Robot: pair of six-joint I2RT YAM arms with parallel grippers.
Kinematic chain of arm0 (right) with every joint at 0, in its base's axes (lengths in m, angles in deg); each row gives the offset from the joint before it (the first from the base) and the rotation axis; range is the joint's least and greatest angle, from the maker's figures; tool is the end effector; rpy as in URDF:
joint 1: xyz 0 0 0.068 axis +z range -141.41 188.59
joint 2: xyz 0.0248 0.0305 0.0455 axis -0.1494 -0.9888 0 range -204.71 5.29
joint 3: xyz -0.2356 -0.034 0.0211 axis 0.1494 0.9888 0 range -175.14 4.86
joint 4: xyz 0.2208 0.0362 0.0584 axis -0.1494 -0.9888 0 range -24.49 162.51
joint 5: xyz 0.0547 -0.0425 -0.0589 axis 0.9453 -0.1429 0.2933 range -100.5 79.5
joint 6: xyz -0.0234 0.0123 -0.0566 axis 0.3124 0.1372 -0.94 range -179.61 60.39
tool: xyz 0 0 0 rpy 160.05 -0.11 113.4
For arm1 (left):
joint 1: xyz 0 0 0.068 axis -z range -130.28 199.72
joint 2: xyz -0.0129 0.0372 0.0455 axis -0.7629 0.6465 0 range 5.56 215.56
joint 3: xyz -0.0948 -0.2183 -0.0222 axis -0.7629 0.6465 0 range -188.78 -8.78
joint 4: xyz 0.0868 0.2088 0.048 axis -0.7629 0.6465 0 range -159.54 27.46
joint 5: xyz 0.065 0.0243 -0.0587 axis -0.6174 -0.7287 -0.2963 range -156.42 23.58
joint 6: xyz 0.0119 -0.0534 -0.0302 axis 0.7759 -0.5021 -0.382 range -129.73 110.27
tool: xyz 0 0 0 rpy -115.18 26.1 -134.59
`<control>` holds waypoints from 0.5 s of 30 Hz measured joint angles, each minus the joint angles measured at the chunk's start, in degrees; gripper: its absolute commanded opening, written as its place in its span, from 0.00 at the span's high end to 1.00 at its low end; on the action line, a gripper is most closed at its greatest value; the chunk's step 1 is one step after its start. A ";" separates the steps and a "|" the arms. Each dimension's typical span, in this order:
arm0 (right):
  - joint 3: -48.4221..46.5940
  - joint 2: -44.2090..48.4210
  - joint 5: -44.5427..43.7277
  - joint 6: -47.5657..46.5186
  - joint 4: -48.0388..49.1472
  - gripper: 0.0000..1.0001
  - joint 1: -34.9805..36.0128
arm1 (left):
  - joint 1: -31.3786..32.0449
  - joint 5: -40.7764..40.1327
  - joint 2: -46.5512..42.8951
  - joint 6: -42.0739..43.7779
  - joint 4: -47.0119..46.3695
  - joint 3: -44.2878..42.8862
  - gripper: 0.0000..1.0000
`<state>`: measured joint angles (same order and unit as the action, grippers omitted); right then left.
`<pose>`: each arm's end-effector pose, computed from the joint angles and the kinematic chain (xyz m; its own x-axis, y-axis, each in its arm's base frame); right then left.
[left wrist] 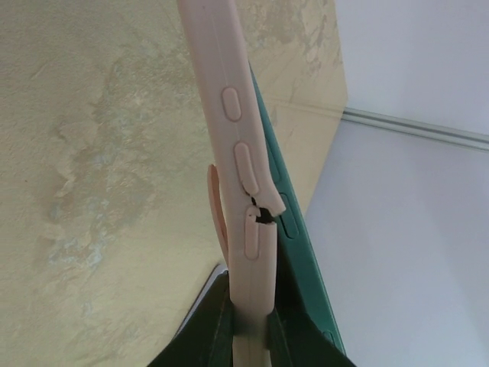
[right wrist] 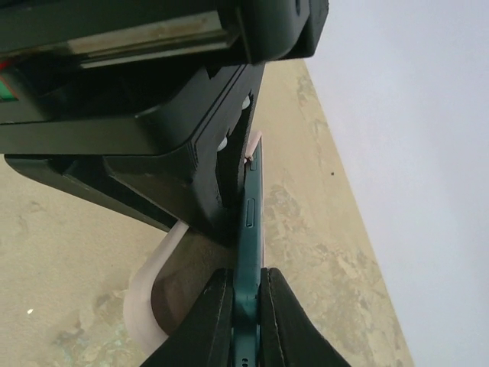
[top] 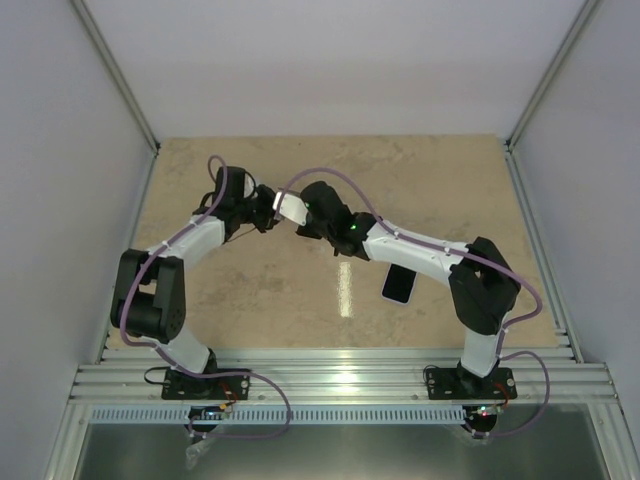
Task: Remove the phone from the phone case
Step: Remove the phone case from the phone.
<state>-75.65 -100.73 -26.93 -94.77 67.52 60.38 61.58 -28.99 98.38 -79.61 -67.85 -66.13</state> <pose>0.2604 0.3090 0.2354 0.0906 -0.7780 -0.6217 -0.6738 0.4118 -0.6135 0.3152 -0.0957 0.2002 -0.8017 -0.5936 0.0708 -0.3361 0.3496 -0.8745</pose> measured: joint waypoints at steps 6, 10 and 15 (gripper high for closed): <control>-0.81 0.02 0.52 0.07 -2.45 0.99 -0.07 | 0.48 -1.29 0.02 1.88 2.49 -0.55 1.00; -0.98 0.04 1.07 0.13 -2.29 0.99 -0.63 | 0.76 -2.71 0.22 3.76 4.42 -2.08 1.00; -1.53 0.04 3.17 0.22 -2.67 1.00 -1.84 | 1.14 -4.20 0.22 5.11 4.39 -2.29 1.00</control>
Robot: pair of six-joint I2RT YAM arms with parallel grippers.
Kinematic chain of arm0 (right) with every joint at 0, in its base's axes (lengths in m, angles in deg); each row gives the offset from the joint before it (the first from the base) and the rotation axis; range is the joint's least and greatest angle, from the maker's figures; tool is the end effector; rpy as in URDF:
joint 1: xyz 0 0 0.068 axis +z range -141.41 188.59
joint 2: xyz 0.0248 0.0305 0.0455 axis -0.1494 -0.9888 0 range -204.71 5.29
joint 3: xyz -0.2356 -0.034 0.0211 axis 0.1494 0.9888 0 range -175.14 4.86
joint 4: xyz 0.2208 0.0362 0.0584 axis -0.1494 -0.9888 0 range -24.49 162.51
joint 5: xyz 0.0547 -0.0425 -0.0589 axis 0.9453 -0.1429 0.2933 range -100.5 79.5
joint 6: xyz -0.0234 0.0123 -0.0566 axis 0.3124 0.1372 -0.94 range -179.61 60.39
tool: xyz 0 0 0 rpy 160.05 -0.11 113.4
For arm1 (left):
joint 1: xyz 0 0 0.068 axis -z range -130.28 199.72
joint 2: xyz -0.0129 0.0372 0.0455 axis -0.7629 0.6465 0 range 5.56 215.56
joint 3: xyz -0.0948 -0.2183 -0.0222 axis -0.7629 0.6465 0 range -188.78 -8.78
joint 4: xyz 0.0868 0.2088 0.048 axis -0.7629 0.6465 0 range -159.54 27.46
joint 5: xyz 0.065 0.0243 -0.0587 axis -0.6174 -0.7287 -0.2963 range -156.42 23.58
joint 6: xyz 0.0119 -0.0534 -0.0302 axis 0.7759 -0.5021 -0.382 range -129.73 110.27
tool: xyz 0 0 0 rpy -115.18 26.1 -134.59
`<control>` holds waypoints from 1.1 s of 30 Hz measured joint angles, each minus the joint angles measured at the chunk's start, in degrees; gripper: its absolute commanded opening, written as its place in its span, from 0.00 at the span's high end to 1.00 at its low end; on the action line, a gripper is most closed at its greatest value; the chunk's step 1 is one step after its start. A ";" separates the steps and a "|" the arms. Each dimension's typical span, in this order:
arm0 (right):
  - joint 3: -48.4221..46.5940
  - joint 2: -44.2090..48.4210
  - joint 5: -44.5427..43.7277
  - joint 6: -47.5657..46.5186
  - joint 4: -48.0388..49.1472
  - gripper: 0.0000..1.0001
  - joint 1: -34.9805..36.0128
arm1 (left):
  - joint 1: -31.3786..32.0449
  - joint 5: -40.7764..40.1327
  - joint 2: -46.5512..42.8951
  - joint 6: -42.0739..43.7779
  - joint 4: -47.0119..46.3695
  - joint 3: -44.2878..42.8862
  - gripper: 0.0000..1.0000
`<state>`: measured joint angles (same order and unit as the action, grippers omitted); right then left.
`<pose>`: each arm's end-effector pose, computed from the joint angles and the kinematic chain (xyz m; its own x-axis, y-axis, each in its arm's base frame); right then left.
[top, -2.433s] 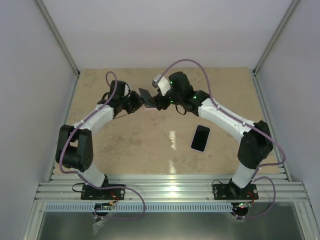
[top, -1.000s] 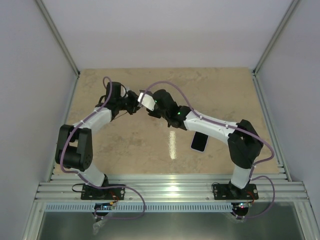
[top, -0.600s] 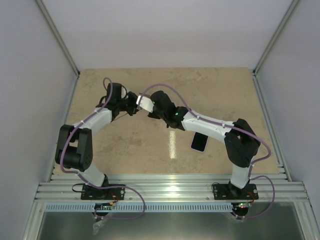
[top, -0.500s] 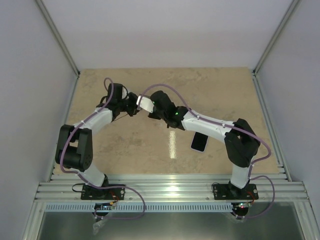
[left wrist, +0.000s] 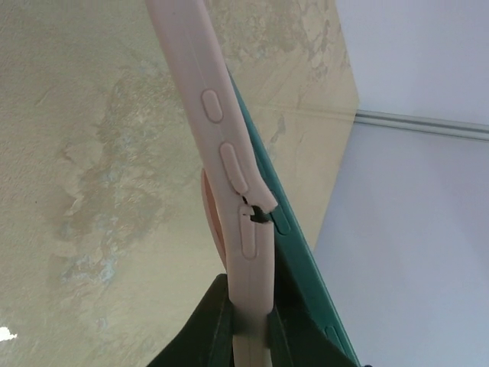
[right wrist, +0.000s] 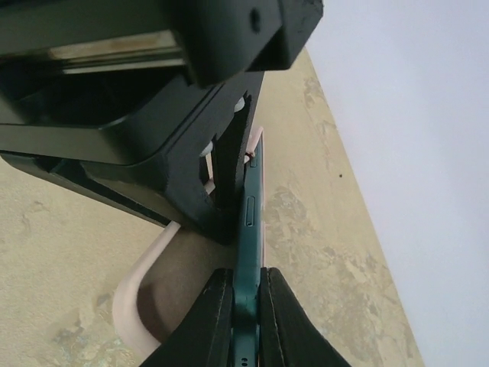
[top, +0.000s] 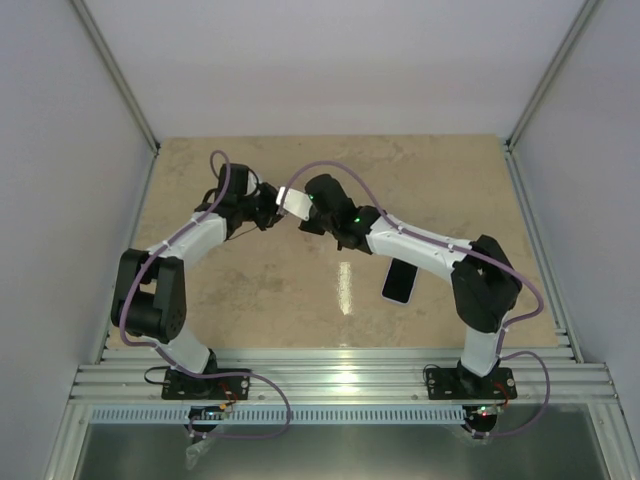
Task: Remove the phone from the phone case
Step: Remove the phone case from the phone, then place the phone case at the center of the board.
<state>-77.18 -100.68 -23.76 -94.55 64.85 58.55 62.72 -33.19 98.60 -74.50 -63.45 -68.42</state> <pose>0.2683 0.3022 0.2391 0.0786 -0.7731 -0.6294 -0.7009 0.4061 -0.5863 0.3160 -0.0997 0.2029 -0.8071 -0.5903 -0.0135 -0.3049 0.4362 -0.8466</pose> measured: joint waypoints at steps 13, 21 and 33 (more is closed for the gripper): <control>-5.81 1.22 7.04 2.36 -4.44 1.00 -6.47 | 0.09 -4.70 0.59 7.89 1.49 -0.72 1.00; -6.47 4.09 3.91 6.29 -7.26 1.00 -13.20 | -1.18 -8.63 0.98 9.70 5.14 -0.66 1.00; -4.59 9.11 4.42 7.41 -10.67 0.99 -12.59 | -2.16 -10.82 -0.57 21.27 8.17 -2.08 1.00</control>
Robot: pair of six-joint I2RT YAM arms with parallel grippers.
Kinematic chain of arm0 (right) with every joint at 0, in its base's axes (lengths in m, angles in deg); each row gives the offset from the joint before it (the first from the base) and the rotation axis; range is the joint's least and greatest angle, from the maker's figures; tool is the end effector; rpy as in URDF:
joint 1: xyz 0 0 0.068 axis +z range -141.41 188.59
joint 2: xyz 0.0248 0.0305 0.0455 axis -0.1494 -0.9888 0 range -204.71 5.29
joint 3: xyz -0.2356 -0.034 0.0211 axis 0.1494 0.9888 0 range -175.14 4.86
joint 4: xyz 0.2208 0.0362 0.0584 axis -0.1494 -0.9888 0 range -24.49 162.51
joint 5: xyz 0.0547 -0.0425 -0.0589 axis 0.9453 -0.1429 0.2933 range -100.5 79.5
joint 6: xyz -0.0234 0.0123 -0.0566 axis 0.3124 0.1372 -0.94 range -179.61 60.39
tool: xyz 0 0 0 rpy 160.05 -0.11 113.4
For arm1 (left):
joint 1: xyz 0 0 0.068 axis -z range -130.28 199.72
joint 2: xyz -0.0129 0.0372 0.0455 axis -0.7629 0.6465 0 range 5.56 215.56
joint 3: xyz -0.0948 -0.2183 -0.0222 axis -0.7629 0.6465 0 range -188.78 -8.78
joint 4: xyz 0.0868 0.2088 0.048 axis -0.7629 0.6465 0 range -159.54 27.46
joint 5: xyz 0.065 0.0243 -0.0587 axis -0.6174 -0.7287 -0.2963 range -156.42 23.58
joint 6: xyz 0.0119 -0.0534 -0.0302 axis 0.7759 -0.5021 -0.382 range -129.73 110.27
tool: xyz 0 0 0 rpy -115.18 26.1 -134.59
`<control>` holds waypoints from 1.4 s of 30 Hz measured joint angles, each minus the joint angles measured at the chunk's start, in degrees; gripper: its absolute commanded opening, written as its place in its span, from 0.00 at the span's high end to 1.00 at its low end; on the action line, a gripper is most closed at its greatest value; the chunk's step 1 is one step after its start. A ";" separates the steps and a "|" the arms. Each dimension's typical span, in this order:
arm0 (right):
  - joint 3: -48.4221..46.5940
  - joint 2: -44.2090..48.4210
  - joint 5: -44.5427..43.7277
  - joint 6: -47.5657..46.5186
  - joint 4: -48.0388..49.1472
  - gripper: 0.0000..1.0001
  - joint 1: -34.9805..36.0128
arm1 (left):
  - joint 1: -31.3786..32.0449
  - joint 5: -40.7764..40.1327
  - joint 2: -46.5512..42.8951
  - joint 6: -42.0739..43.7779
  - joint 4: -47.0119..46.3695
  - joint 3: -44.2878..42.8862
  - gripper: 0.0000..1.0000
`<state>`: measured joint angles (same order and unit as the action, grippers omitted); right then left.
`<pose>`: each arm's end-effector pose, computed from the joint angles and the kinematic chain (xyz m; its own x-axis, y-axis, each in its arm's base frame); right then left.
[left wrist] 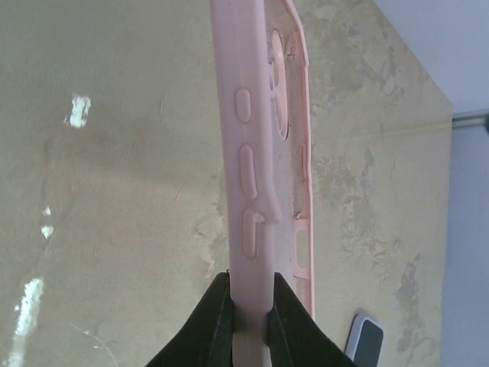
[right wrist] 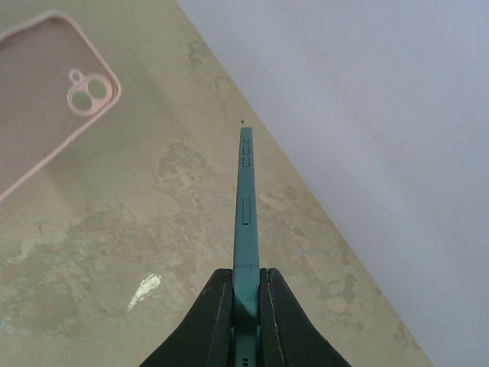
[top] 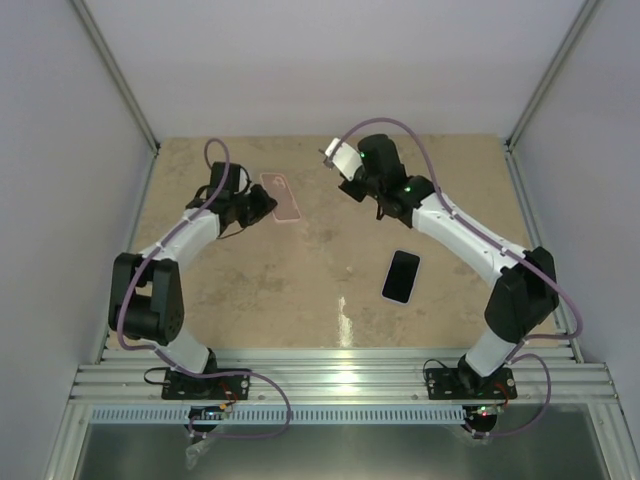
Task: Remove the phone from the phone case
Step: Place the phone case at the center of the board.
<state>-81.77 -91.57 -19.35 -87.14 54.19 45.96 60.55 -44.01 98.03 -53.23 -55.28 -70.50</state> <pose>0.3012 0.2208 0.3042 -0.1092 -0.6582 -0.7449 -0.6122 0.6349 -0.4712 0.3172 -0.0792 0.2017 -0.8057 -0.4939 -0.3271 -0.1603 0.7134 -0.6822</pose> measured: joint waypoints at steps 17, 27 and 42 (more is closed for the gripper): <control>18.21 -0.33 -10.88 -6.58 17.59 1.00 -1.44 | -0.22 13.20 14.93 14.56 -0.46 -18.03 1.00; 22.67 -8.85 -14.29 -11.69 33.97 0.99 -1.95 | 0.17 17.22 32.28 13.70 1.66 -28.89 1.00; 24.68 -16.96 -16.02 -14.71 43.52 0.95 -1.95 | 0.24 15.87 41.70 12.92 3.63 -36.06 0.91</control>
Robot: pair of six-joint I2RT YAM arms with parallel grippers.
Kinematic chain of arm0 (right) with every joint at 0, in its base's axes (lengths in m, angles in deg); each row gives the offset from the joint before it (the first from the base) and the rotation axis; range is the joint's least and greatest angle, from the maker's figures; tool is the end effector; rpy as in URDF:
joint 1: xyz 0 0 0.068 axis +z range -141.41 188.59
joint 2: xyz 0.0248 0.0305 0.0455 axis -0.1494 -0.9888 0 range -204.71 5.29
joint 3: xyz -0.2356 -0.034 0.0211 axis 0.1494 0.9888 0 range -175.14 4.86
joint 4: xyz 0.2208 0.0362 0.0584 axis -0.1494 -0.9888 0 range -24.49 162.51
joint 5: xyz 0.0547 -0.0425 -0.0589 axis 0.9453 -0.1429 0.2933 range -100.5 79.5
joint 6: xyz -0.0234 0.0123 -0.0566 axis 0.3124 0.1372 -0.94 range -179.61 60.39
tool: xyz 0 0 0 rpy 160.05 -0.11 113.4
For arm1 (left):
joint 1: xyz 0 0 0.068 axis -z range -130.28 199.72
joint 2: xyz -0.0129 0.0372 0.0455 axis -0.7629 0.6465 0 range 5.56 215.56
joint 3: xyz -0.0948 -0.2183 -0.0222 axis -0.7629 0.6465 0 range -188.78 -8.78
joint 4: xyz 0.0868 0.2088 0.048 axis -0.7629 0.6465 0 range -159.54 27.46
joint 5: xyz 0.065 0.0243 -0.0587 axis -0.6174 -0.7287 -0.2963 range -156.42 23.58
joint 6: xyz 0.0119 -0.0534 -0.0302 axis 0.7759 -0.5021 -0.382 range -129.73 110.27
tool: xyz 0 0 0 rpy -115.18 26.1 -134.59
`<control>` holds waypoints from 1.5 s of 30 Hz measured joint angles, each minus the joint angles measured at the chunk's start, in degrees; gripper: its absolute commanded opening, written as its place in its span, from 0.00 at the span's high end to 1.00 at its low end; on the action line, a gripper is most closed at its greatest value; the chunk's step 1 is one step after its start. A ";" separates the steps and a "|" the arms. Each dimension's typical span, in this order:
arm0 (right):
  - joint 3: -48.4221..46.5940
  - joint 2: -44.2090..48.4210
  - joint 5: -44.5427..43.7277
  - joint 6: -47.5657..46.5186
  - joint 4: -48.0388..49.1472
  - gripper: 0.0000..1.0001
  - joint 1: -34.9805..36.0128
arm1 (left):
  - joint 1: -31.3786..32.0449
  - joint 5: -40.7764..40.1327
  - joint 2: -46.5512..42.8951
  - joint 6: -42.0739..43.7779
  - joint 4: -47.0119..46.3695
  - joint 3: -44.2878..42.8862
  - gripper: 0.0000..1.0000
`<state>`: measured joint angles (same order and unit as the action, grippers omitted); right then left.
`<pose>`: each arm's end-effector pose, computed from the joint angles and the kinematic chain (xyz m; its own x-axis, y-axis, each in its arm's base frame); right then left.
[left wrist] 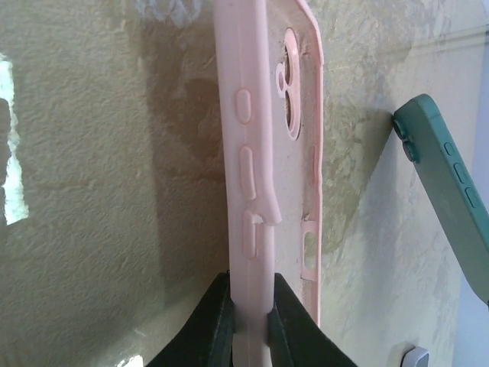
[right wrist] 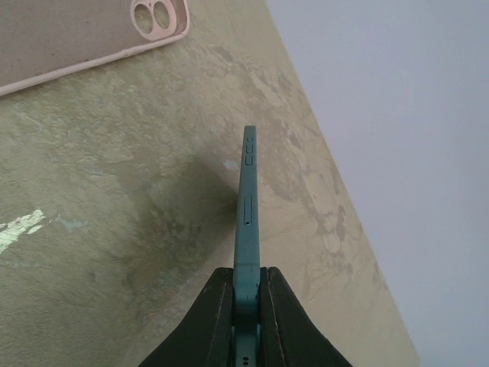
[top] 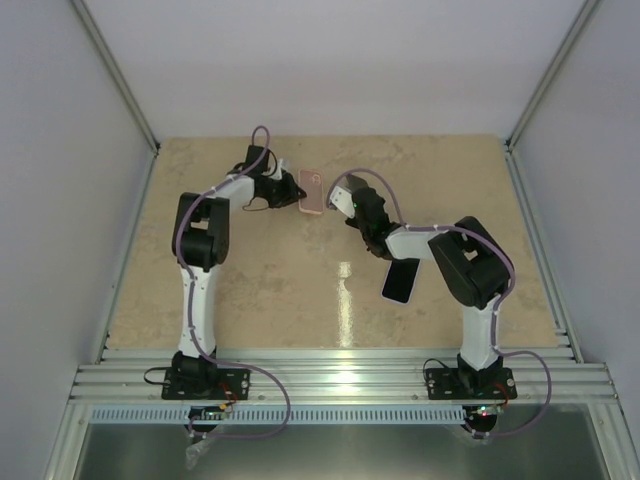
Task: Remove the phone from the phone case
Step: Place the phone case at the center of the board, then place the phone at the center of the board, then adjust the phone at the center of the board.
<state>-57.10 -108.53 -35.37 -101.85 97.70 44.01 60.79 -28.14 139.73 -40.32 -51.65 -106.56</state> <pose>0.3340 0.2129 0.1402 -0.1232 -0.8361 -0.5346 -0.4086 0.5337 -0.7405 0.4370 -0.1155 0.1096 -0.9432 -0.2226 -0.2465 0.0296 0.6827 -0.7301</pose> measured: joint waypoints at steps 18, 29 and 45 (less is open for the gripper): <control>0.04 -3.82 -1.11 0.74 5.70 0.85 0.04 | -0.81 -5.42 -2.64 1.42 6.38 -3.96 0.01; -0.57 -5.99 1.46 3.80 -3.04 0.48 0.72 | -5.53 -8.44 -12.70 1.53 9.31 -4.50 0.01; -8.98 7.85 12.98 13.84 -25.49 0.02 0.09 | -5.73 -9.14 -24.57 6.64 11.06 1.09 0.00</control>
<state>-66.08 -100.68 -22.38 -88.01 72.22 44.10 55.07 -37.27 115.17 -33.67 -40.59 -105.47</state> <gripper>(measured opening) 0.970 0.995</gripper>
